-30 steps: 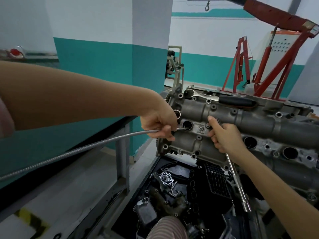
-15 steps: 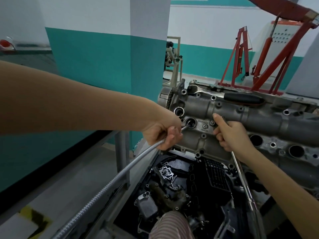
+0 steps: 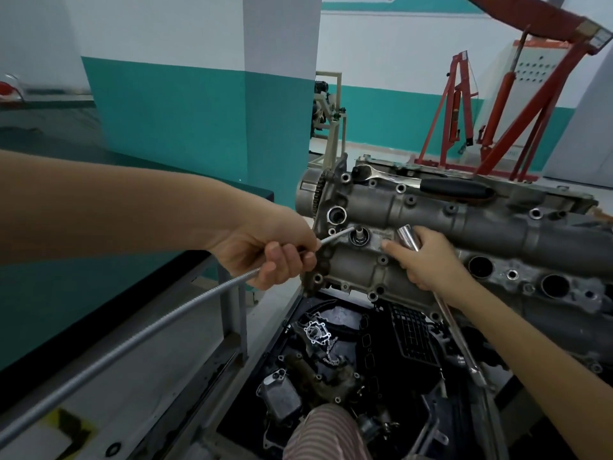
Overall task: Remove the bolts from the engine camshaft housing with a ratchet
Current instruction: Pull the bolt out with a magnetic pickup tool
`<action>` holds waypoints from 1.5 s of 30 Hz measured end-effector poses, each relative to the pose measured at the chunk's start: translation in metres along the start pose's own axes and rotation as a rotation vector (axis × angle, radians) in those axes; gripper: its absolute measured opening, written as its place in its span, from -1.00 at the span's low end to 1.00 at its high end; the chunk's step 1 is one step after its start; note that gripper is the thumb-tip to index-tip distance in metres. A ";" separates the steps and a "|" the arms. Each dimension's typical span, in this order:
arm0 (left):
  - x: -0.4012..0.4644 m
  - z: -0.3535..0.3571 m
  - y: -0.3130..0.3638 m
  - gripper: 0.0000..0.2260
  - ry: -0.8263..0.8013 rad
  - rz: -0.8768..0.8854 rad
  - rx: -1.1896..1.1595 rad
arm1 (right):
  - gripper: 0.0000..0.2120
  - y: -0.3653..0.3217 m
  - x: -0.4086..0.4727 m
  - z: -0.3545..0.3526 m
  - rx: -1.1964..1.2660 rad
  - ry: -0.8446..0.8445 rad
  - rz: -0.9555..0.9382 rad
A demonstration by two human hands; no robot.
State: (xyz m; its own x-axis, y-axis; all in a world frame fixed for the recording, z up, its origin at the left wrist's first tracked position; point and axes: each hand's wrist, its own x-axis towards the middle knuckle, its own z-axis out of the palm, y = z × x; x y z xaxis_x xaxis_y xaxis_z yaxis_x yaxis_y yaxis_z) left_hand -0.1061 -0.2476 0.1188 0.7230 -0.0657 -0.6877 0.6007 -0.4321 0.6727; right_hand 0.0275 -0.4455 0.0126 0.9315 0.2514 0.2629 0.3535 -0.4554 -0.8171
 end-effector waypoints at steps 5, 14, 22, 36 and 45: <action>-0.009 -0.002 -0.003 -0.57 -0.004 0.011 0.071 | -0.72 -0.006 -0.003 0.015 -0.139 -0.010 -0.246; -0.017 -0.006 -0.003 -0.56 -0.029 0.031 0.107 | -0.83 -0.020 0.007 0.025 -0.072 0.094 -0.147; -0.018 -0.013 -0.008 -0.56 0.060 0.122 0.186 | -0.92 -0.026 0.015 0.024 0.126 0.109 -0.110; -0.012 -0.035 -0.023 -0.56 0.137 0.236 0.272 | -0.88 -0.028 0.020 0.032 0.115 0.141 -0.126; -0.012 -0.038 -0.023 -0.55 0.201 0.255 0.307 | -0.88 -0.030 0.021 0.032 0.112 0.107 -0.104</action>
State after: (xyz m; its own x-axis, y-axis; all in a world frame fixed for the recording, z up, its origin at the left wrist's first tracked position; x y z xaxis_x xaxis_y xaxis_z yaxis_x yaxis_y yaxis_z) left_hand -0.1151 -0.2027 0.1219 0.9050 -0.0417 -0.4233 0.2875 -0.6734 0.6811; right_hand 0.0340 -0.3993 0.0263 0.8963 0.1975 0.3971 0.4423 -0.3322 -0.8331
